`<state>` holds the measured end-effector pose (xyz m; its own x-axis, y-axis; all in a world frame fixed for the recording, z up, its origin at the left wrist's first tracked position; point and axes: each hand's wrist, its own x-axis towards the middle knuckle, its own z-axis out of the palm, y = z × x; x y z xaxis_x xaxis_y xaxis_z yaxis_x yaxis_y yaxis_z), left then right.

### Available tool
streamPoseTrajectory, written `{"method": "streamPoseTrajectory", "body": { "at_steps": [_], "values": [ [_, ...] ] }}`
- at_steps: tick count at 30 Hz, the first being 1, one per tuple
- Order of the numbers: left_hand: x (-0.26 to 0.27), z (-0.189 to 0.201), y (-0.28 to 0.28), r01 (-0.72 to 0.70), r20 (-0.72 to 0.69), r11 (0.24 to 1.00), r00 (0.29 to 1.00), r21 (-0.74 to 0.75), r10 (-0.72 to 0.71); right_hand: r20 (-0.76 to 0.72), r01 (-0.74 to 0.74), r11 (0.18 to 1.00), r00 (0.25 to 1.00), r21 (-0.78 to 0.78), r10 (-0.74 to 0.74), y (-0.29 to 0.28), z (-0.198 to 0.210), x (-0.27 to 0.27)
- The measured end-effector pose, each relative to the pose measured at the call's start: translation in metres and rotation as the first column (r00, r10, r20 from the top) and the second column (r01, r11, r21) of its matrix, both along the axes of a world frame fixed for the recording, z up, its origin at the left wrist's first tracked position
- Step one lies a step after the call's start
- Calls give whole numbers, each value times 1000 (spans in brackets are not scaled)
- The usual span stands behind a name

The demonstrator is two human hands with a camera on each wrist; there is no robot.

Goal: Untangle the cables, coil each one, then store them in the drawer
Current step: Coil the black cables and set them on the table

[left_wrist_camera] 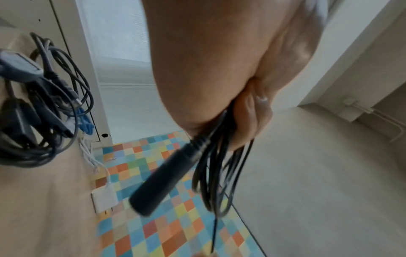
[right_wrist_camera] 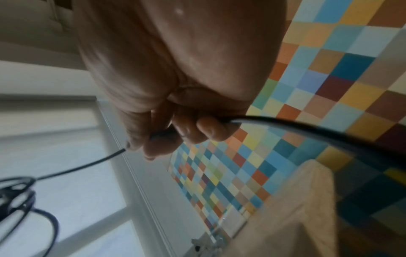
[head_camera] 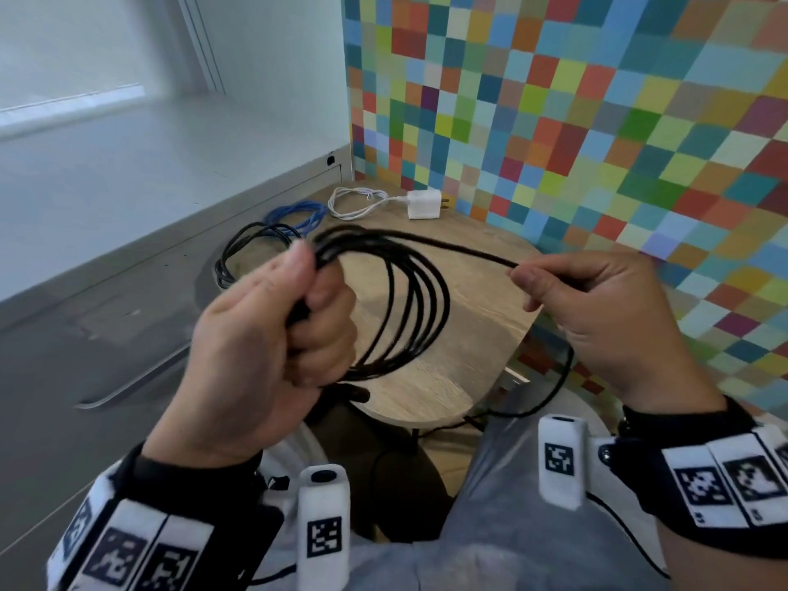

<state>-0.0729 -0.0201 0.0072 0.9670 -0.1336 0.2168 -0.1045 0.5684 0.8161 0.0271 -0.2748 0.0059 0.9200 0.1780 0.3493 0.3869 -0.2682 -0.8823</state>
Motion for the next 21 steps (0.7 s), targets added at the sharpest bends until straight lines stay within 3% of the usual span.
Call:
{"method": "streamPoseTrajectory", "body": {
  "at_steps": [3,6,8,10,13,16,18,21],
  "values": [
    [-3,11,1,-144,8,987,989,-68,145,12,61,994,998,-89,-61,1,-20,8],
    [0,13,0,-304,5,952,953,-37,304,91,60,965,995,-256,-38,4,-41,9],
    [5,9,-4,-420,9,906,908,47,420,131,10,904,990,-428,51,11,-47,5],
    [7,4,-12,-506,73,846,862,169,501,108,-53,794,983,-606,148,23,-46,-3],
    [8,-6,-23,-579,267,675,813,458,517,18,-156,644,967,-749,256,44,-40,-16],
    [8,-17,-35,-634,495,397,770,664,402,-27,-211,553,947,-806,321,60,-35,-29],
    [9,-22,-42,-643,568,274,763,715,309,-27,-230,553,936,-801,350,65,-29,-37],
    [10,-24,-45,-661,620,163,747,733,242,124,-182,668,915,-722,384,64,-19,-42]
  ]
}}
